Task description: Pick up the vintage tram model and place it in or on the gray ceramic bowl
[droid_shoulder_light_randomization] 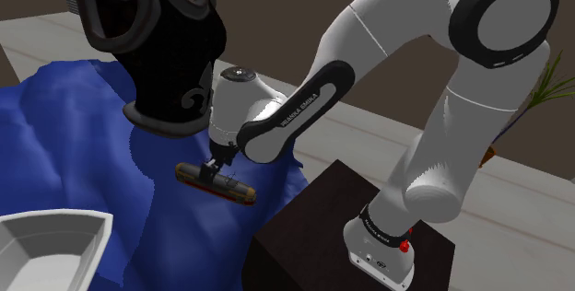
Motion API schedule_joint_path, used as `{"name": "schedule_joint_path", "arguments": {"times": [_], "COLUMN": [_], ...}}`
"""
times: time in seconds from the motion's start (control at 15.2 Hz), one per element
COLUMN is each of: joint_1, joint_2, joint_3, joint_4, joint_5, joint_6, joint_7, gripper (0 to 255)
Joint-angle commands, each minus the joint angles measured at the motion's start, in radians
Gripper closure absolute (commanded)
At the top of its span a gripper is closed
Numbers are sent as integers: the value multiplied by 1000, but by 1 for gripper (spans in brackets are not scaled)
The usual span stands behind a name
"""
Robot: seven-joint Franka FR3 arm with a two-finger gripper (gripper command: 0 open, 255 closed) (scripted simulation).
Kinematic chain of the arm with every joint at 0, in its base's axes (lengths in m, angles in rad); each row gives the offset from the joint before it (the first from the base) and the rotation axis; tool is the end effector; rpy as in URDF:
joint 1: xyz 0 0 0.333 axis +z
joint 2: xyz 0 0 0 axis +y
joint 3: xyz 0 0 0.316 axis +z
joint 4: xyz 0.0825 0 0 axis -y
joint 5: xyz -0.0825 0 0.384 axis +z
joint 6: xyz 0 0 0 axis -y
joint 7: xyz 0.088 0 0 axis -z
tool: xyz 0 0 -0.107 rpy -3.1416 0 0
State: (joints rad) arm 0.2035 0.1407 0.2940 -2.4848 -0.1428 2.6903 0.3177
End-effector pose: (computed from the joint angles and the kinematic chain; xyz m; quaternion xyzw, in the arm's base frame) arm 0.4205 0.2363 0.2429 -0.9879 -0.1503 -0.0388 0.0024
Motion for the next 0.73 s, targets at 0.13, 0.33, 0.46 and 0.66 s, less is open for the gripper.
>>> {"name": "schedule_joint_path", "arguments": {"times": [0.13, 0.33, 0.46, 0.66], "joint_1": [14, 25, 25, 25], "joint_2": [64, 103, 103, 103], "joint_3": [-20, -37, -37, -37], "joint_4": [10, 17, 17, 17], "joint_5": [-54, -86, -85, -85], "joint_6": [52, 82, 82, 82], "joint_7": [41, 64, 64, 64], "gripper": [0, 0, 0, 0]}}
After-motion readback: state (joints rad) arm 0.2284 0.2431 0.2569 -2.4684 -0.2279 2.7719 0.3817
